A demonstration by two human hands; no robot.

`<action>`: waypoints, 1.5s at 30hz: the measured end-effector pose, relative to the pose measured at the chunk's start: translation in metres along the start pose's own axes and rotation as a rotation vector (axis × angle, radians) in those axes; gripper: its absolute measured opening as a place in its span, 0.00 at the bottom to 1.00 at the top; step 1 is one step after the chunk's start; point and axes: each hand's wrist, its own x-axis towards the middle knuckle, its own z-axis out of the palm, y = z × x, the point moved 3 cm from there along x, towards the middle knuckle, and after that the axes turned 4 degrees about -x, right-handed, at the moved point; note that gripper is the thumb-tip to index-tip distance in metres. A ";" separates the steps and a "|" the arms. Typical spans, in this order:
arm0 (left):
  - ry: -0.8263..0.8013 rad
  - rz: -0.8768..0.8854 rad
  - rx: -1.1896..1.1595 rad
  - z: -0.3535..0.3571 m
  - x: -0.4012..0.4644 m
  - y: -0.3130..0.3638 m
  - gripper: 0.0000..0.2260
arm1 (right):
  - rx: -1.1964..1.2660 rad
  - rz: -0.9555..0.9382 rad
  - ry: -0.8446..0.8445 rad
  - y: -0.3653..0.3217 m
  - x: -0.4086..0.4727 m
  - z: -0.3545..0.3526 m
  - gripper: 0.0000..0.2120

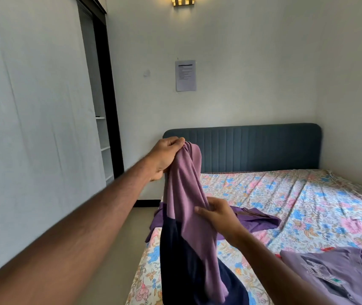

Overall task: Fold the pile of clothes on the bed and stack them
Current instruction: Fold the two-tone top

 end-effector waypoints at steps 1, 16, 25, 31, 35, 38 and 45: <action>0.010 0.036 0.042 -0.010 0.001 0.002 0.11 | 0.046 -0.018 0.021 -0.001 0.007 -0.005 0.07; 0.140 -0.092 0.518 -0.145 -0.011 -0.017 0.06 | -0.680 0.122 -0.336 -0.137 0.085 -0.096 0.06; -0.243 -0.158 0.139 -0.127 -0.037 0.013 0.39 | -0.264 -0.125 -0.147 -0.203 0.107 -0.127 0.15; -0.267 -0.344 0.060 -0.123 -0.036 0.004 0.24 | -0.474 -0.137 -0.121 -0.218 0.100 -0.135 0.07; -0.124 -0.160 0.237 -0.128 -0.028 0.010 0.07 | -0.595 -0.075 -0.122 -0.215 0.101 -0.146 0.08; -0.048 -0.128 0.164 -0.127 -0.027 0.018 0.13 | -0.804 0.010 -0.157 -0.202 0.104 -0.142 0.09; 0.101 0.000 0.211 -0.126 -0.013 0.014 0.10 | -0.851 -0.059 -0.038 -0.177 0.102 -0.125 0.08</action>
